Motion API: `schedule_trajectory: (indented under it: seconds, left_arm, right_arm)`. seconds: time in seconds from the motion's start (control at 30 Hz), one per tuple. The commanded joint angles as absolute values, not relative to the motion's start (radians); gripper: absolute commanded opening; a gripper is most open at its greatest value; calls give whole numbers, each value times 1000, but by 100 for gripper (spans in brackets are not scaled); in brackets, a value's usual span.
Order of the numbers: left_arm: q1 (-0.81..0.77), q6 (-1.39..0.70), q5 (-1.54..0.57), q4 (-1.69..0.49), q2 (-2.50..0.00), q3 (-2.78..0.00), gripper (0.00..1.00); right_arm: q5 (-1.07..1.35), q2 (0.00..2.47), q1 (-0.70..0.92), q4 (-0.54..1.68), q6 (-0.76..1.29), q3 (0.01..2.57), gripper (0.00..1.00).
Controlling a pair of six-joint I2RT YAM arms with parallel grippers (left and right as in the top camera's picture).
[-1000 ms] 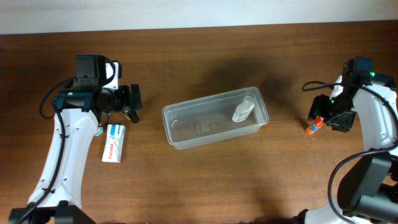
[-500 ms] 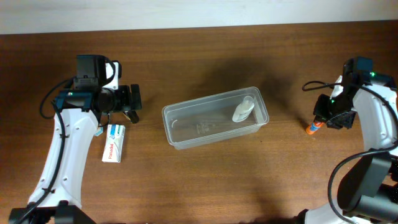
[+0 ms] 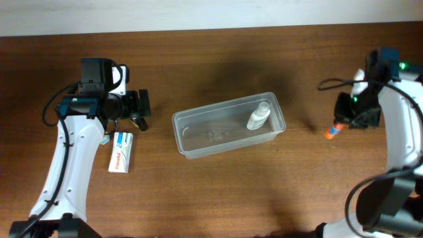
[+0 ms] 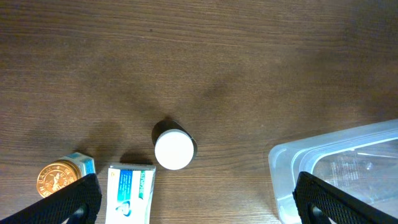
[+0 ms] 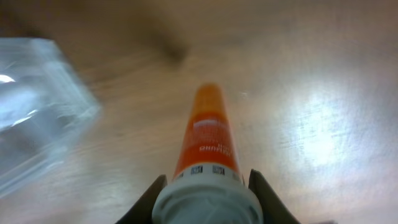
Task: Pack container
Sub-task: 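Grasp the orange-and-white tube with the right gripper, then place the orange tube into the container beside the white bottle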
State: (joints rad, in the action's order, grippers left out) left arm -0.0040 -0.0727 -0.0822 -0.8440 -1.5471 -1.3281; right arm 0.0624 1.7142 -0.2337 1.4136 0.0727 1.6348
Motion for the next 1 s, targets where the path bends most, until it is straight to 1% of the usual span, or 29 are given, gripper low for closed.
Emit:
schedule_trajectory:
  seconds: [0.0,0.1,0.2,0.27,0.4,0.6,0.73,0.87,0.93,0.97]
  left_arm:
    - [-3,-78,-97,-842,-1550,-1349,99]
    - [-4,-78,-97,-842,-1550,-1349,100]
    - [-4,-78,-97,-842,-1550,-1349,99]
    - [-4,-78,-97,-842,-1550,-1349,99]
    - [-4,-78,-98,-842,-1550,-1349,100]
    - [-4,-78,-98,-843,-1550,-1349,99]
    - [-4,-78,-98,-843,-1550,-1349,99]
    - [-4,-78,-98,-843,-1550,-1349,99]
    - [-4,-78,-98,-843,-1550,-1349,99]
    - [-4,-78,-98,-843,-1550,-1349,100]
  right_arm:
    - [105,1600,-99,1480,-12,1808,14]
    - [105,1557,25,1498,-12,1869,14]
    - [105,1554,137,1505,-11,1859,13]
    - [102,1578,180,1504,-11,1837,13]
    - [102,1624,204,1497,-11,1799,13]
    - [105,1697,203,1409,-11,1687,13]
    - [104,1721,203,1301,-11,1594,13]
    - [103,1726,203,1143,-11,1460,14]
    - [97,1726,203,1115,-11,1431,15]
    - [97,1726,202,1100,-11,1414,20]
